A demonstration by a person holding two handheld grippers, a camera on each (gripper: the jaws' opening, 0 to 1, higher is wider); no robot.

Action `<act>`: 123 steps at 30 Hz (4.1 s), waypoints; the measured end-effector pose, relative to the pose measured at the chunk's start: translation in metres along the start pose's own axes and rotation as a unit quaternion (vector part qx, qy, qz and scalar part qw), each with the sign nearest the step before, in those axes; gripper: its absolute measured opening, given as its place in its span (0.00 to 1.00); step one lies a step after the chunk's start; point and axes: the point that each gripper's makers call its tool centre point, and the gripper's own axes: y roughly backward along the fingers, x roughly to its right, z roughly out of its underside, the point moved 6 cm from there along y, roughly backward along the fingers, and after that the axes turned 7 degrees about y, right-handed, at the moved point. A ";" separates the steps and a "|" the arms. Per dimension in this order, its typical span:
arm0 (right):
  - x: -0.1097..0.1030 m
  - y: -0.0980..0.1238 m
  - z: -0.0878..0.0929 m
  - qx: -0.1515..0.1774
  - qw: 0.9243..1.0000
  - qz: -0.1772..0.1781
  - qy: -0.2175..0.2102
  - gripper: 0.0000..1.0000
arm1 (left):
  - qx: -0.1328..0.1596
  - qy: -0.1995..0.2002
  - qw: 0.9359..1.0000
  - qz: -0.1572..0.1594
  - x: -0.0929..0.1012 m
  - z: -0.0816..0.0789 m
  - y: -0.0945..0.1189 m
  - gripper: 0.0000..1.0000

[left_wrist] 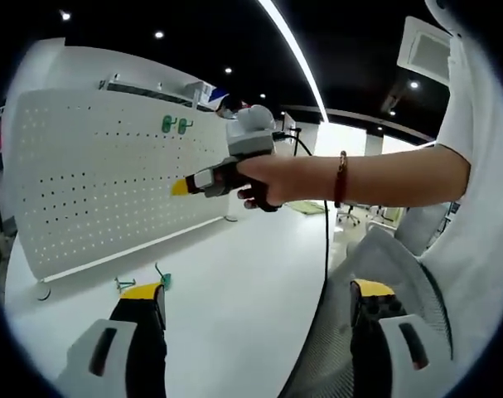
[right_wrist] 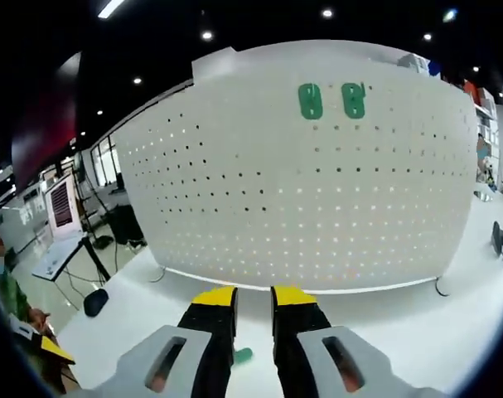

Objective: Insert the hook assembly into the mounting plate slot until the hook locks in place.

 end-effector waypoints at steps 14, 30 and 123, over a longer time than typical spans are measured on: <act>-0.014 -0.013 0.031 -0.029 0.999 -0.014 -0.027 0.21 | 0.010 0.014 1.000 -0.005 -0.005 0.004 0.004 0.96; -0.036 -0.039 0.061 -0.080 0.996 -0.039 -0.032 0.25 | 0.022 -0.015 0.998 -0.051 -0.016 0.001 0.008 1.00; -0.043 -0.084 0.104 -0.286 0.936 -0.116 0.170 0.05 | 0.034 0.023 0.993 -0.110 -0.039 0.015 0.039 0.96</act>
